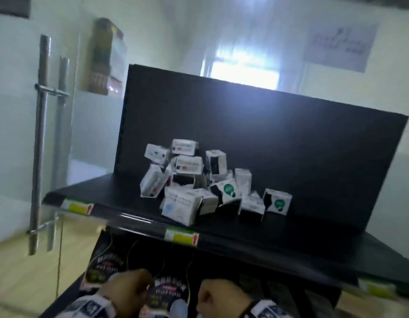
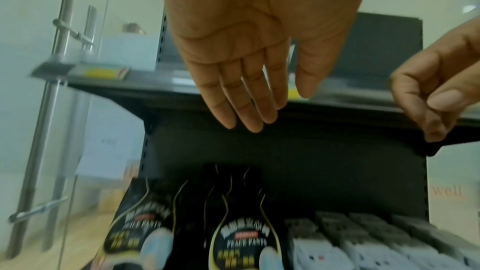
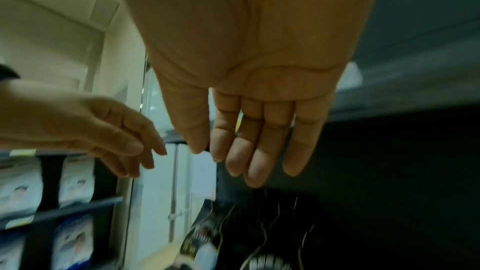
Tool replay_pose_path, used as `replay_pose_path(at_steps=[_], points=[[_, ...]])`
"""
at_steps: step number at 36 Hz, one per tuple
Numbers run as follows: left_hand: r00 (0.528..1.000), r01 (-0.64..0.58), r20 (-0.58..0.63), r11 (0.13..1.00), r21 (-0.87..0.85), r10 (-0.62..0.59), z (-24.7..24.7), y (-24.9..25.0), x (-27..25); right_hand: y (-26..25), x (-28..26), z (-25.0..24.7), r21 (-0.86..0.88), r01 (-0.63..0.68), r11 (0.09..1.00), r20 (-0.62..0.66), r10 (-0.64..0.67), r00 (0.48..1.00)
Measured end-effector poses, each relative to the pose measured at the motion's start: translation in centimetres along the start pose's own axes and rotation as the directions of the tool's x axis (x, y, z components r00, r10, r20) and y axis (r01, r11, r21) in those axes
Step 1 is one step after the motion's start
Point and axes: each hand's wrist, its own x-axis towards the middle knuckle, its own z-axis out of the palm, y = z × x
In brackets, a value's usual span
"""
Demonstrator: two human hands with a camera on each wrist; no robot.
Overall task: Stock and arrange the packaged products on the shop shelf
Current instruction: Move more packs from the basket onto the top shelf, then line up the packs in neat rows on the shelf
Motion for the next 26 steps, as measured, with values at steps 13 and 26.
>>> replay_pose_path(at_steps=[13, 26], points=[[0.960, -0.263, -0.056, 0.954, 0.141, 0.273, -9.2, 10.5, -2.8, 7.4, -10.3, -13.0, -0.219, -0.196, 0.956, -0.076, 0.184, 0.980], [0.933, -0.315, -0.123, 0.931, 0.185, 0.340, -9.9, 23.1, 2.3, 19.0, -8.3, -21.6, -0.184, -0.229, 0.956, -0.219, 0.187, 0.958]])
